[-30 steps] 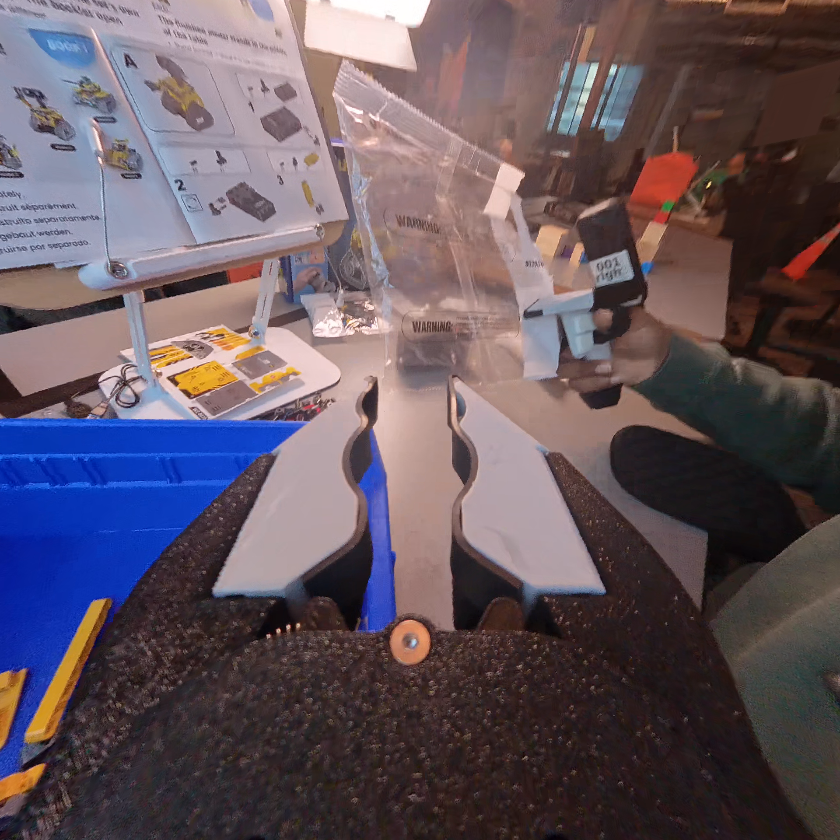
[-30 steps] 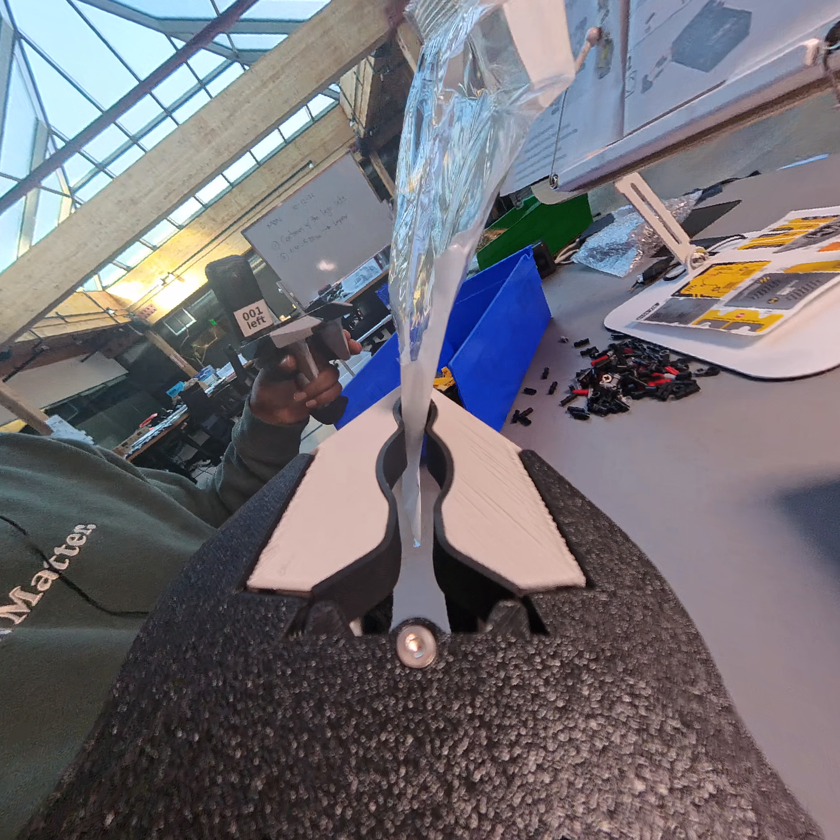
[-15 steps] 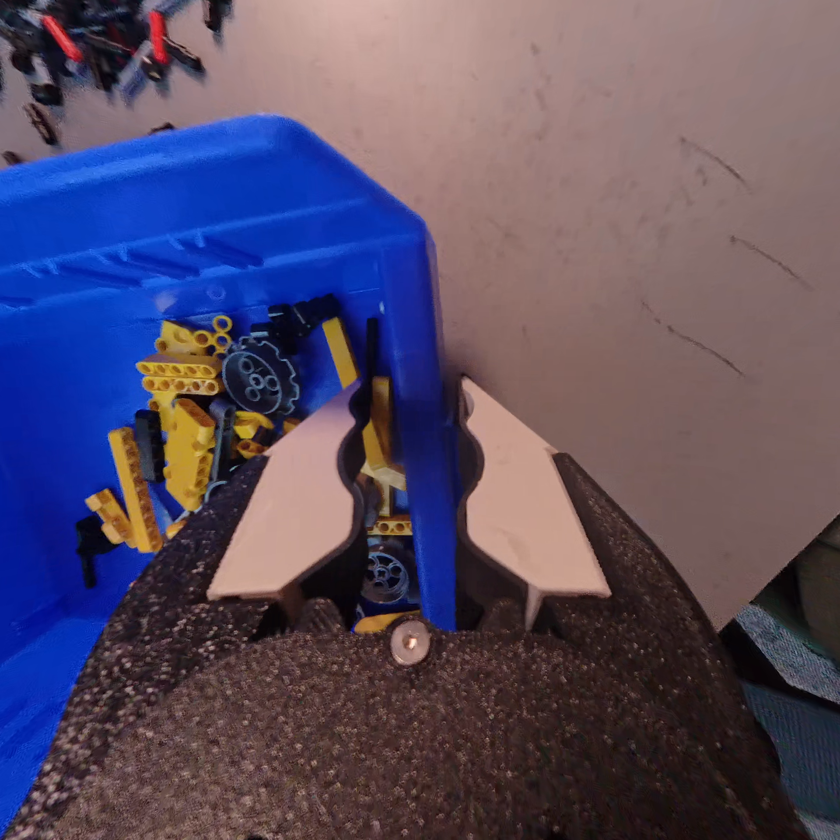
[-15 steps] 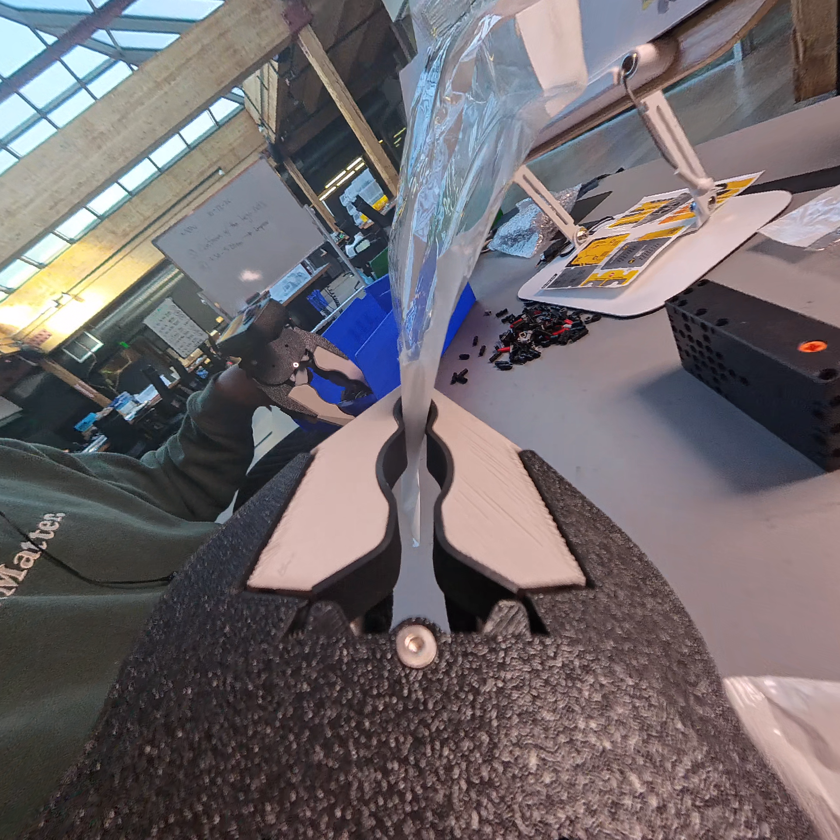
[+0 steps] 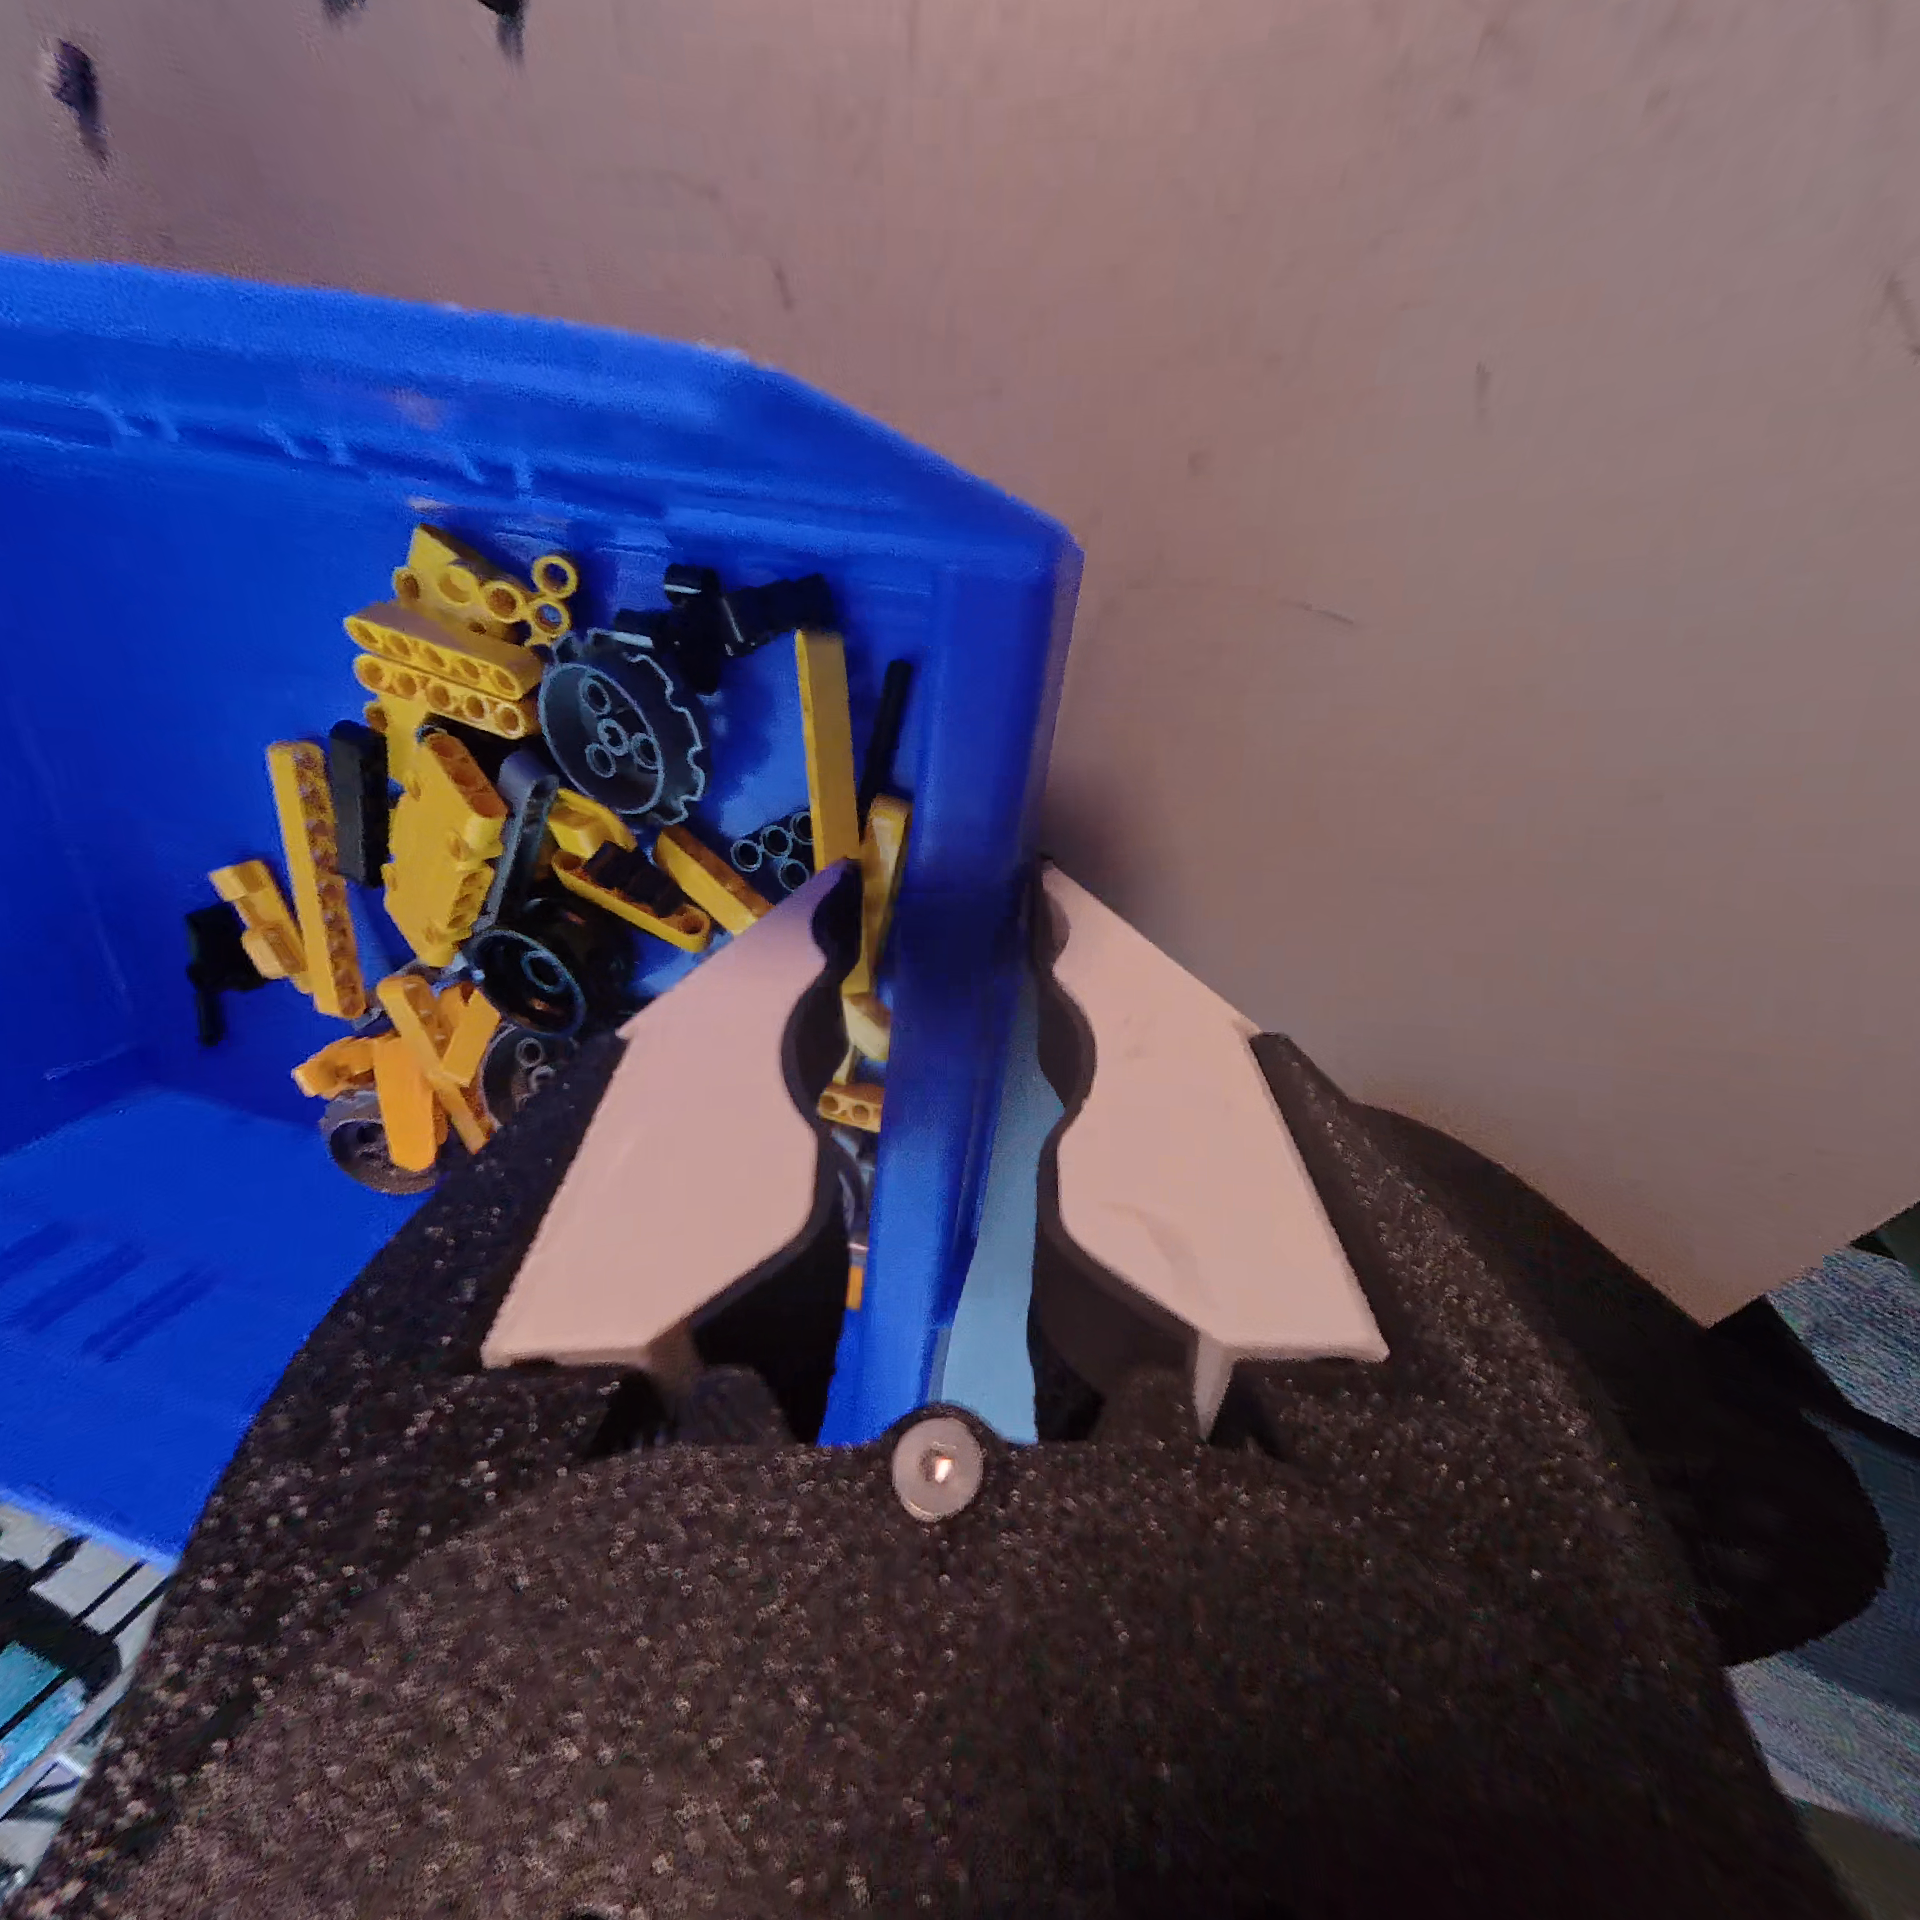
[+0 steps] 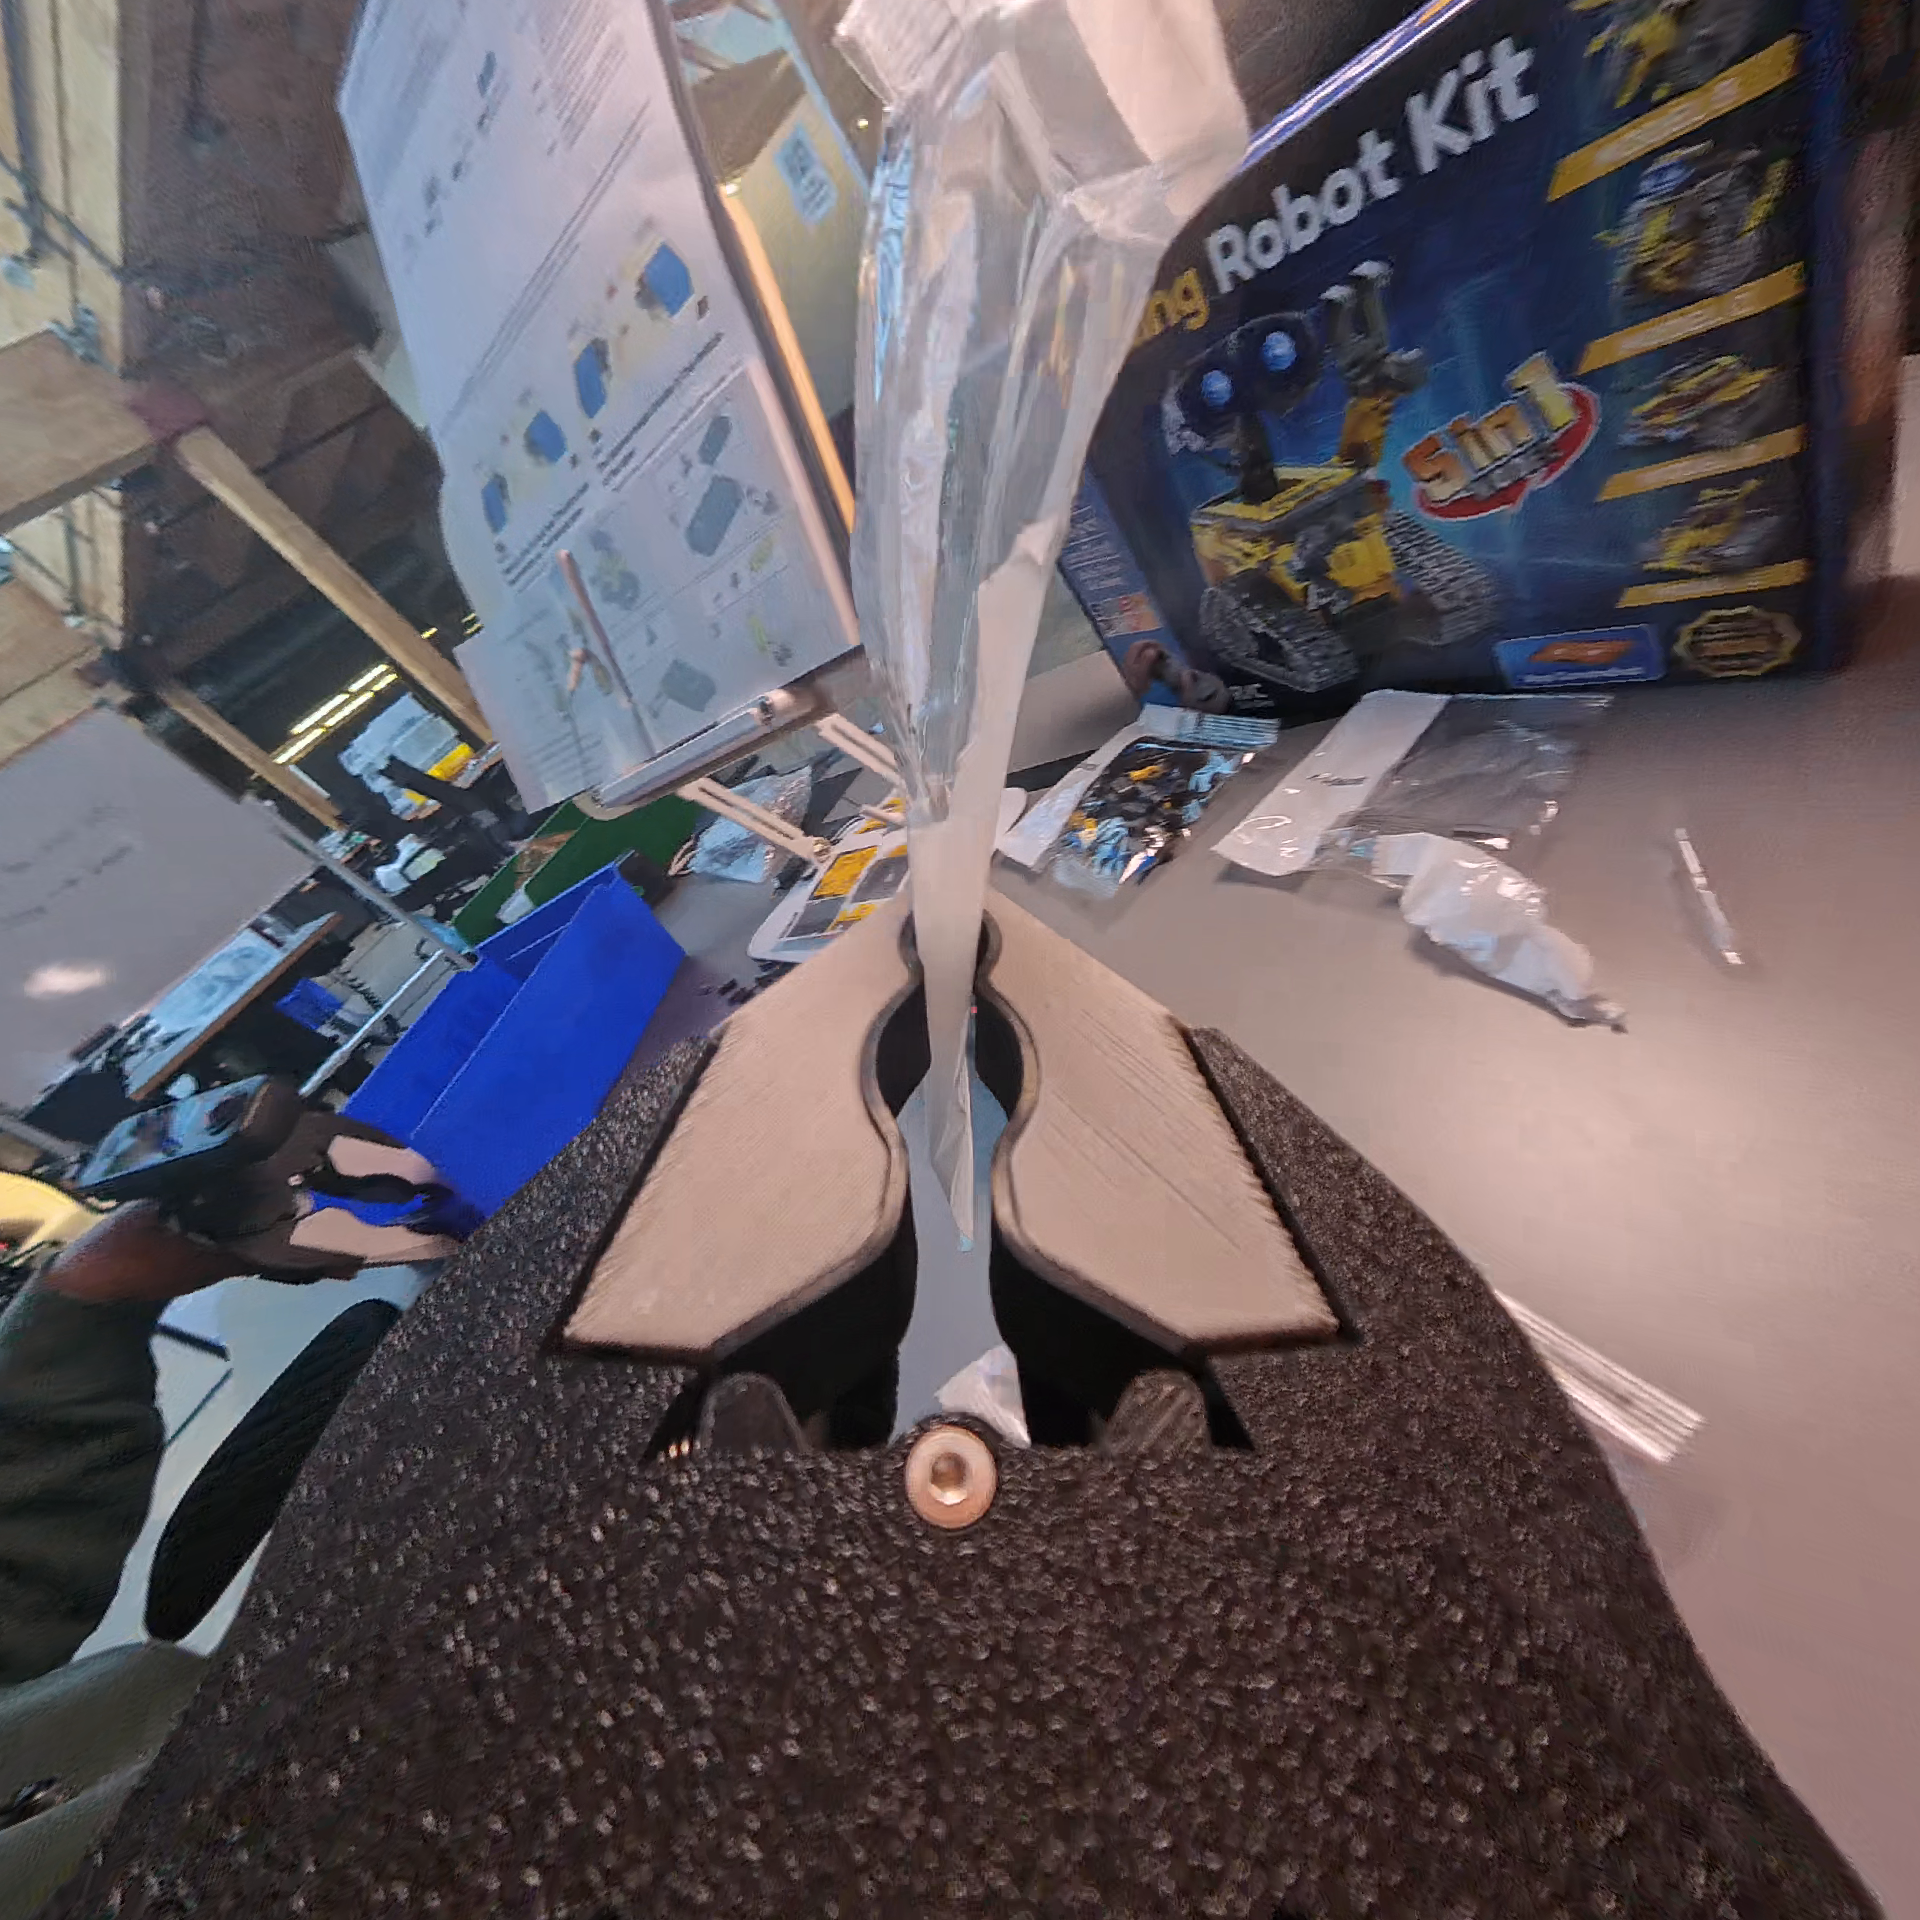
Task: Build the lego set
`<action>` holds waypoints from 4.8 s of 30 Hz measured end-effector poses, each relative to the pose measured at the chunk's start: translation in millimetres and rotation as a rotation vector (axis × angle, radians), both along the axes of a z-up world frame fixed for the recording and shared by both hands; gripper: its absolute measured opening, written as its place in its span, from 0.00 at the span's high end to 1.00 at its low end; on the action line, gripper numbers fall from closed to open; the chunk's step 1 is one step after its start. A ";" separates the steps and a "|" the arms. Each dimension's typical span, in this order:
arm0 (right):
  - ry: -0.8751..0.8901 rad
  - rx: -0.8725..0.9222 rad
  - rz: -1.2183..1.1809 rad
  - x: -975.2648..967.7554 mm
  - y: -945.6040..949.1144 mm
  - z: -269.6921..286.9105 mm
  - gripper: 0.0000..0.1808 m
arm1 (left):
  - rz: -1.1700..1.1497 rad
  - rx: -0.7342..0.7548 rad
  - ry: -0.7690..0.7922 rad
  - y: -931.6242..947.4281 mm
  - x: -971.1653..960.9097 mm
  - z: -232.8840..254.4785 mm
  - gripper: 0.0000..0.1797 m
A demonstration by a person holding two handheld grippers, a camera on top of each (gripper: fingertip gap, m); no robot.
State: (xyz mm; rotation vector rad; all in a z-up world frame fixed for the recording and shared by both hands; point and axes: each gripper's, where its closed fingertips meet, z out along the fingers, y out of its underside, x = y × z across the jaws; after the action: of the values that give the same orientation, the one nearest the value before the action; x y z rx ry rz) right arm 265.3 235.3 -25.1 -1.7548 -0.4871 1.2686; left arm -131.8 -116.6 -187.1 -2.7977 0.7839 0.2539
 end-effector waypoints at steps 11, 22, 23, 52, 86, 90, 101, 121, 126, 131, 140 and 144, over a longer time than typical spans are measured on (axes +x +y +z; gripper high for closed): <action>0.040 -0.038 0.187 -19.7 -37.9 -19.8 1.00 | -0.194 0.864 -0.883 77.2 143.4 195.7 0.71; -0.015 0.053 0.863 -94.1 -212.1 -33.5 1.00 | 0.015 0.520 -1.613 120.4 205.2 147.4 0.74; -0.035 0.057 0.895 -99.3 -220.7 -36.6 1.00 | -0.012 0.523 -1.614 115.8 205.8 146.3 0.90; -1.163 0.409 0.287 -77.7 153.4 -170.4 0.91 | 0.407 0.527 -1.256 51.2 177.6 54.4 0.54; -0.701 1.902 0.338 -175.4 -210.1 -33.1 1.00 | 0.350 0.692 -1.791 107.7 177.8 156.7 0.72; -0.580 1.753 0.363 -174.1 -232.2 -26.4 1.00 | 0.329 0.738 -1.758 109.8 164.8 149.2 1.00; -0.065 0.280 0.802 -161.2 -233.1 -4.7 0.59 | -0.107 0.609 -1.462 81.8 188.5 151.6 1.00; -0.146 0.034 0.466 -114.1 -124.7 -63.8 1.00 | -0.939 -0.130 -0.331 112.5 207.0 10.6 0.64; -0.127 -0.012 0.482 -112.8 -127.3 -69.2 1.00 | -1.042 -0.389 -0.268 105.3 195.3 -5.6 0.83; -0.072 -0.095 0.511 -118.4 -139.9 -71.9 1.00 | -1.101 -0.345 -0.294 99.2 199.0 3.5 1.00; -0.125 -0.079 0.525 -152.9 -170.6 -67.0 1.00 | -1.003 -0.127 -0.335 99.3 204.6 36.2 1.00; -0.279 -0.017 0.608 -160.4 -188.5 -73.4 1.00 | -0.963 -0.120 -0.361 93.9 207.2 35.5 1.00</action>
State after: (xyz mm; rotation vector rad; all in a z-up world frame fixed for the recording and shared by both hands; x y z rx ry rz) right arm 104.9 46.8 -98.5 -1.8769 -1.2445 1.4299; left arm 75.5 -22.7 -151.6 -2.1125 1.9086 -0.4540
